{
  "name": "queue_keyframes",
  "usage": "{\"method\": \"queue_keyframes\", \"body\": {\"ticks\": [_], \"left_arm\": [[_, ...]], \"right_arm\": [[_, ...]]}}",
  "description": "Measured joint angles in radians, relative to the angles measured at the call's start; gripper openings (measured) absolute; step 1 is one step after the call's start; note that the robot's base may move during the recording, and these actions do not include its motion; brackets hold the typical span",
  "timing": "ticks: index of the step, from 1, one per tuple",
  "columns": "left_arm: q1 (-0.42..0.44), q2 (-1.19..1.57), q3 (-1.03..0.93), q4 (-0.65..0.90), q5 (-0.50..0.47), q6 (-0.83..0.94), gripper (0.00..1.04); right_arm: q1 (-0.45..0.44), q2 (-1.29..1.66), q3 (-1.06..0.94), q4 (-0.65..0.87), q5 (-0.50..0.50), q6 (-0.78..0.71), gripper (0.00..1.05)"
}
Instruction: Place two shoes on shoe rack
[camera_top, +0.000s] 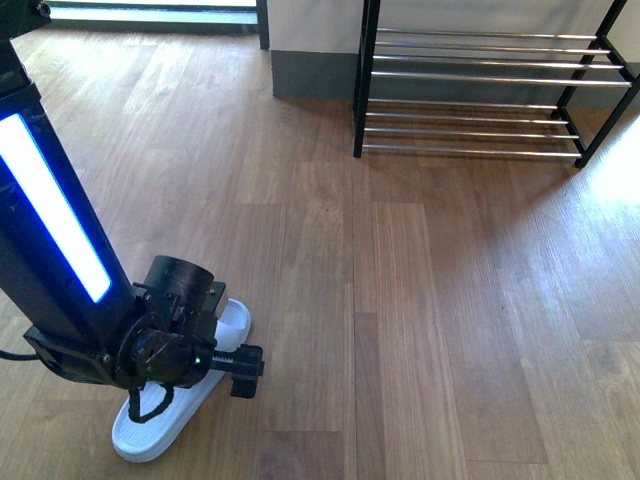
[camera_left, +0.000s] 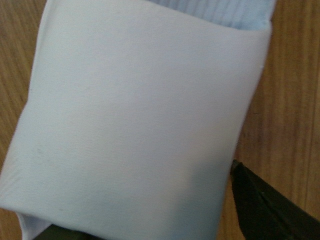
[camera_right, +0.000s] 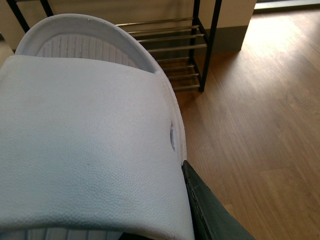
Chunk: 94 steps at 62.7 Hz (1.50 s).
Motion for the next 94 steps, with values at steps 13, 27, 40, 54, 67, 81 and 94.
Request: {"method": "queue_keyframes", "body": {"ticks": [13, 27, 40, 54, 67, 81, 94], "left_arm": [[0.028, 0.016, 0.027, -0.008, 0.043, 0.022, 0.28], [0.034, 0.021, 0.033, -0.002, 0.073, 0.024, 0.06], [0.055, 0.019, 0.019, 0.066, 0.089, 0.028, 0.02], [0.042, -0.076, -0.047, 0.141, 0.036, -0.015, 0.02], [0.012, -0.31, -0.228, 0.269, 0.008, -0.02, 0.02], [-0.019, -0.792, -0.597, 0.348, -0.082, -0.038, 0.02], [-0.049, -1.326, -0.849, 0.214, -0.181, -0.079, 0.02]], "right_arm": [[0.0, 0.0, 0.0, 0.0, 0.0, 0.0, 0.02], [0.0, 0.0, 0.0, 0.0, 0.0, 0.0, 0.02], [0.0, 0.0, 0.0, 0.0, 0.0, 0.0, 0.02], [0.0, 0.0, 0.0, 0.0, 0.0, 0.0, 0.02], [0.0, 0.0, 0.0, 0.0, 0.0, 0.0, 0.02], [0.0, 0.0, 0.0, 0.0, 0.0, 0.0, 0.02], [0.0, 0.0, 0.0, 0.0, 0.0, 0.0, 0.02]]}}
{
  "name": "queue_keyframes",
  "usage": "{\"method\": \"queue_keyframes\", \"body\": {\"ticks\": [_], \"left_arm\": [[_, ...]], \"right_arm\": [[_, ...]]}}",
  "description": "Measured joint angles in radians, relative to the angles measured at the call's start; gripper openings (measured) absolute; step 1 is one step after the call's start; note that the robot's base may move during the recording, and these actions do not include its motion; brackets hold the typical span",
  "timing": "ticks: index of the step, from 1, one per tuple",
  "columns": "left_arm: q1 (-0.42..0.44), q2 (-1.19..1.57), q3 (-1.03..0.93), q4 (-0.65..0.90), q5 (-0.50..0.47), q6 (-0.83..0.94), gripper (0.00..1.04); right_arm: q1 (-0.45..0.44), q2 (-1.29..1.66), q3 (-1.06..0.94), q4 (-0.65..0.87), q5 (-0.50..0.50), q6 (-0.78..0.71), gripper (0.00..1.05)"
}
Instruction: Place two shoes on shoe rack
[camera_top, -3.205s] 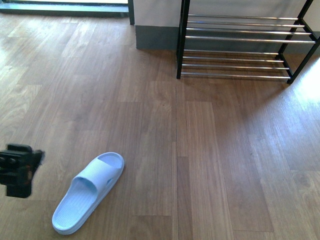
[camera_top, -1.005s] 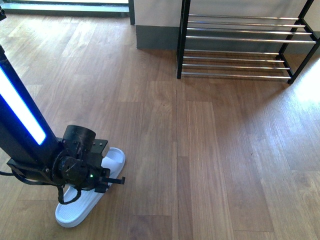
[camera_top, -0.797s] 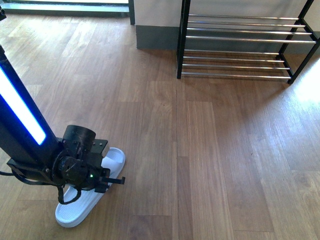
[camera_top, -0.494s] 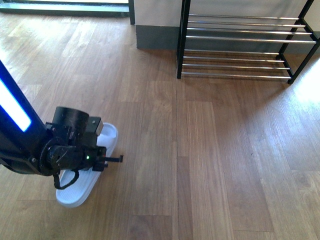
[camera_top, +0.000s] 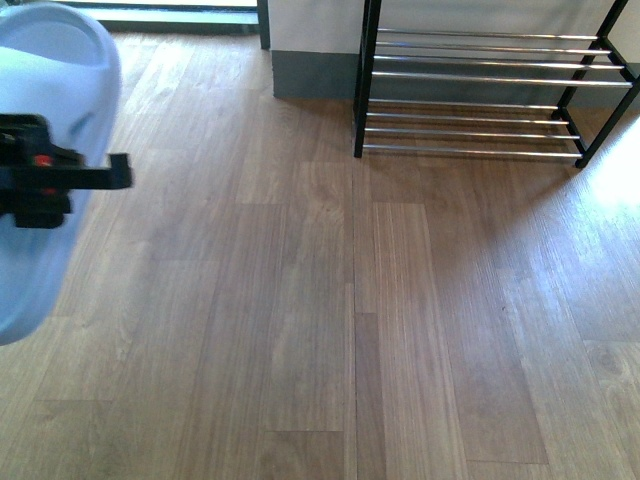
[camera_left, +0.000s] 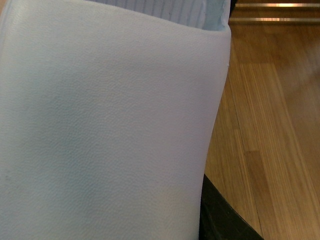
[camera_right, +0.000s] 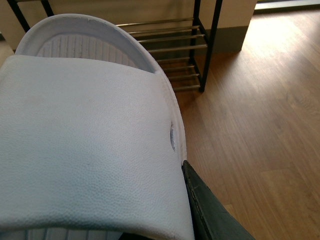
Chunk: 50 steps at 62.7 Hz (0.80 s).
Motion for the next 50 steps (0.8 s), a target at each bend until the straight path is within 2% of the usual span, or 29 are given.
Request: {"method": "queue_keyframes", "body": {"ticks": [22, 39, 50], "left_arm": [[-0.056, -0.542, -0.125, -0.242, -0.058, -0.007, 0.02], [-0.06, -0.778, -0.169, -0.399, -0.084, -0.014, 0.02], [-0.061, -0.824, -0.177, -0.412, -0.084, -0.016, 0.02]], "right_arm": [[0.0, 0.0, 0.0, 0.0, 0.0, 0.0, 0.02], [0.0, 0.0, 0.0, 0.0, 0.0, 0.0, 0.02], [0.0, 0.0, 0.0, 0.0, 0.0, 0.0, 0.02]]}}
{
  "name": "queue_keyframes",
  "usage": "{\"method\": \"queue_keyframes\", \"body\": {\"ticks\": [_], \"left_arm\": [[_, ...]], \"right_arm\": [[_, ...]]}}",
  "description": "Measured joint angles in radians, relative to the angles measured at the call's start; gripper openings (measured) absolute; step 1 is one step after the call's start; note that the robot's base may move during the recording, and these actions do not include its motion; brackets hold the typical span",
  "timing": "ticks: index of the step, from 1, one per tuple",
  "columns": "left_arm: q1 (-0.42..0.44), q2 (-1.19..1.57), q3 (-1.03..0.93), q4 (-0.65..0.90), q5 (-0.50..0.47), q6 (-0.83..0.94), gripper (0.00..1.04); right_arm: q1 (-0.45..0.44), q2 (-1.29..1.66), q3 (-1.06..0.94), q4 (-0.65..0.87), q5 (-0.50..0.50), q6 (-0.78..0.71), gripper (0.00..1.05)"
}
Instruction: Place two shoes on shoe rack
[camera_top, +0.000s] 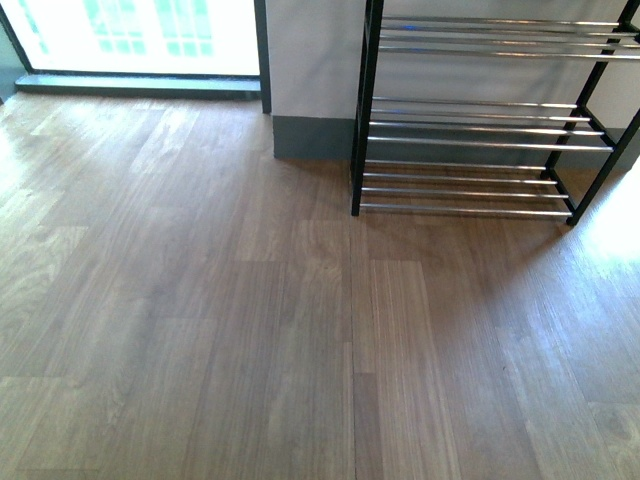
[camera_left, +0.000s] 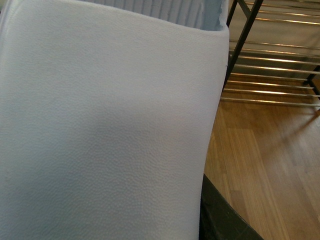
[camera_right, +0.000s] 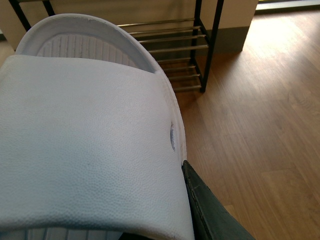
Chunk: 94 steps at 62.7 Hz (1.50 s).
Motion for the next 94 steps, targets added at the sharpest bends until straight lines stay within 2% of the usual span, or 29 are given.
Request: {"method": "queue_keyframes", "body": {"ticks": [94], "left_arm": [[0.0, -0.002, 0.0, 0.0, -0.002, -0.004, 0.02]], "right_arm": [[0.0, 0.0, 0.0, 0.0, 0.0, 0.0, 0.02]]}}
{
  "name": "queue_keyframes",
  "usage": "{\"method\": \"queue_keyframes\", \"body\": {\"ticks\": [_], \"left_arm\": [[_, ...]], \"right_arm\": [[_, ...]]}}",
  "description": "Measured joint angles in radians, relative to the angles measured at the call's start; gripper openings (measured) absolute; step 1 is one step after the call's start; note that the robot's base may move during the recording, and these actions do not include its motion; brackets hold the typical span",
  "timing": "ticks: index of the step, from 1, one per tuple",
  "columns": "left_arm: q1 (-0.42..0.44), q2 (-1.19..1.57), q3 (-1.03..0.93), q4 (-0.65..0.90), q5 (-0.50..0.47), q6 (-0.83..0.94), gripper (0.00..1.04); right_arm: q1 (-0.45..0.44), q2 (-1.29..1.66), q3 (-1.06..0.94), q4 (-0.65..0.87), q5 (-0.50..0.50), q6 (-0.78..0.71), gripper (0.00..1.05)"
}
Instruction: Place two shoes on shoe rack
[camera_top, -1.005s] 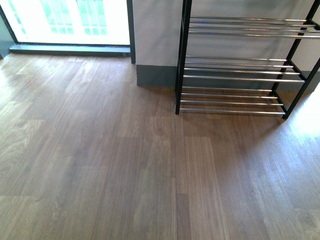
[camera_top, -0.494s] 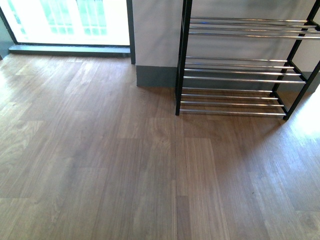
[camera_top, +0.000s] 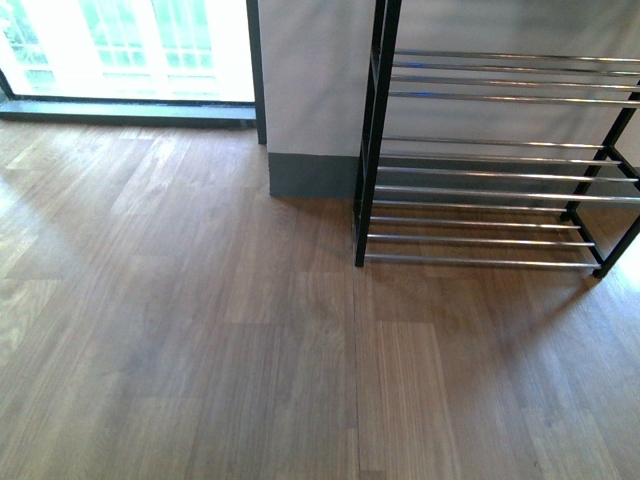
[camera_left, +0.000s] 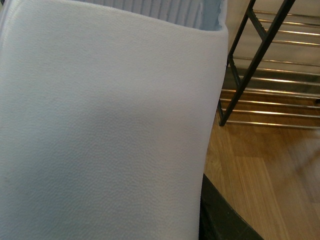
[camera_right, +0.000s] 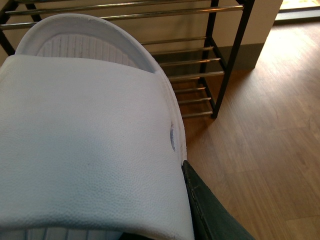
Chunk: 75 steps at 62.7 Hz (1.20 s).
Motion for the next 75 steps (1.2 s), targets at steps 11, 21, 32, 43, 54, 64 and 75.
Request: {"method": "queue_keyframes", "body": {"ticks": [11, 21, 32, 43, 54, 64, 75], "left_arm": [[0.0, 0.0, 0.0, 0.0, 0.0, 0.0, 0.02], [0.0, 0.0, 0.0, 0.0, 0.0, -0.001, 0.02], [0.0, 0.0, 0.0, 0.0, 0.0, -0.001, 0.02], [0.0, 0.0, 0.0, 0.0, 0.0, -0.002, 0.02], [0.0, 0.002, 0.0, 0.0, -0.001, -0.002, 0.02], [0.0, 0.002, 0.0, 0.0, 0.0, -0.002, 0.02], [0.0, 0.002, 0.0, 0.0, 0.0, -0.002, 0.02]], "right_arm": [[0.0, 0.0, 0.0, 0.0, 0.0, 0.0, 0.02], [0.0, 0.0, 0.0, 0.0, 0.0, 0.0, 0.02], [0.0, 0.0, 0.0, 0.0, 0.0, 0.0, 0.02], [0.0, 0.0, 0.0, 0.0, 0.0, 0.0, 0.02], [0.0, 0.0, 0.0, 0.0, 0.0, 0.0, 0.02], [0.0, 0.0, 0.0, 0.0, 0.0, 0.0, 0.02], [0.0, 0.0, 0.0, 0.0, 0.0, 0.0, 0.02]]}}
